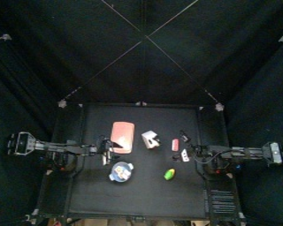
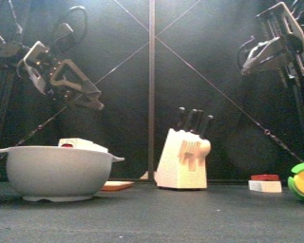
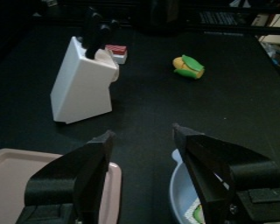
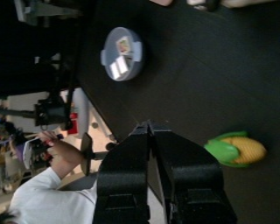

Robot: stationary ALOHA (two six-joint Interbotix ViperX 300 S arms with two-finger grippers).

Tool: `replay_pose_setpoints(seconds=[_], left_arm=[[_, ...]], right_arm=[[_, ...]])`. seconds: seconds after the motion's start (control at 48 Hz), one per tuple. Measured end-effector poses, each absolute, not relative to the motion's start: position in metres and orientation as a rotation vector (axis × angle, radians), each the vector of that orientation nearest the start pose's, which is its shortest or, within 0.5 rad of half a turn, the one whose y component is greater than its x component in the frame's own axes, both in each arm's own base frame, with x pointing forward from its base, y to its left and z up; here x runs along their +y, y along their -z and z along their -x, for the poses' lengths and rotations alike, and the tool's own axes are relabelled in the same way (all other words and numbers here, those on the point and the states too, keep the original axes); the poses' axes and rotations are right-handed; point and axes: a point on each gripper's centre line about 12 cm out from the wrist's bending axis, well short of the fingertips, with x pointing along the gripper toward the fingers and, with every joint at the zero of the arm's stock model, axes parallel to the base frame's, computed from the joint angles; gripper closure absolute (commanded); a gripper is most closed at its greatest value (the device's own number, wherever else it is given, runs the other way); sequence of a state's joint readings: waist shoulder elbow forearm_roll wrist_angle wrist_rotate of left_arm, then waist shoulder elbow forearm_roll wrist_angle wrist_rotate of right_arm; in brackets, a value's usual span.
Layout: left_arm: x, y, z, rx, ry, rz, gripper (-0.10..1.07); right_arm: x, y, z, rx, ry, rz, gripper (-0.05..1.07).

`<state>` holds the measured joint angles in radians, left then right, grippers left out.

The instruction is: Grab salmon sushi

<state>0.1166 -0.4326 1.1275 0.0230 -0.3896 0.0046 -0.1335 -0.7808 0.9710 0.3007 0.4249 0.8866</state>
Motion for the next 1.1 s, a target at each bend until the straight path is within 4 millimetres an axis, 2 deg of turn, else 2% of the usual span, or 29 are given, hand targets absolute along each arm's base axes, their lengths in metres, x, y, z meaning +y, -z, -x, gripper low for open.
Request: replay_pose_setpoints(seconds=[0.188,0.354,0.438,0.583,0.708,0.896,1.104], left_arm=[[0.033,-0.191,-0.265,0.322,-0.11,-0.011,0.07],[0.033,-0.191,-0.264,0.324,-0.111,-0.012,0.07],[0.034,-0.191,-0.264,0.322,-0.112,-0.012,0.07],[0.034,-0.19,-0.264,0.325,-0.116,-0.01,0.07],[0.034,-0.184,-0.26,0.344,-0.115,-0.009,0.07],[0.033,-0.178,-0.253,0.36,-0.118,-0.003,0.07],[0.034,-0.178,-0.253,0.356,-0.131,0.018,0.07]], right_arm=[[-0.032,-0.259,-0.21,0.614,0.53,-1.258,1.0],[-0.045,-0.248,-0.199,0.657,0.662,-1.247,1.0],[-0.051,-0.237,-0.193,0.667,0.71,-1.217,0.96],[-0.061,-0.22,-0.185,0.67,0.784,-1.229,0.81],[-0.065,-0.208,-0.181,0.686,0.822,-1.235,0.63],[-0.068,-0.195,-0.183,0.723,0.853,-1.221,0.37],[-0.079,-0.183,-0.19,0.755,0.892,-1.148,0.17]])
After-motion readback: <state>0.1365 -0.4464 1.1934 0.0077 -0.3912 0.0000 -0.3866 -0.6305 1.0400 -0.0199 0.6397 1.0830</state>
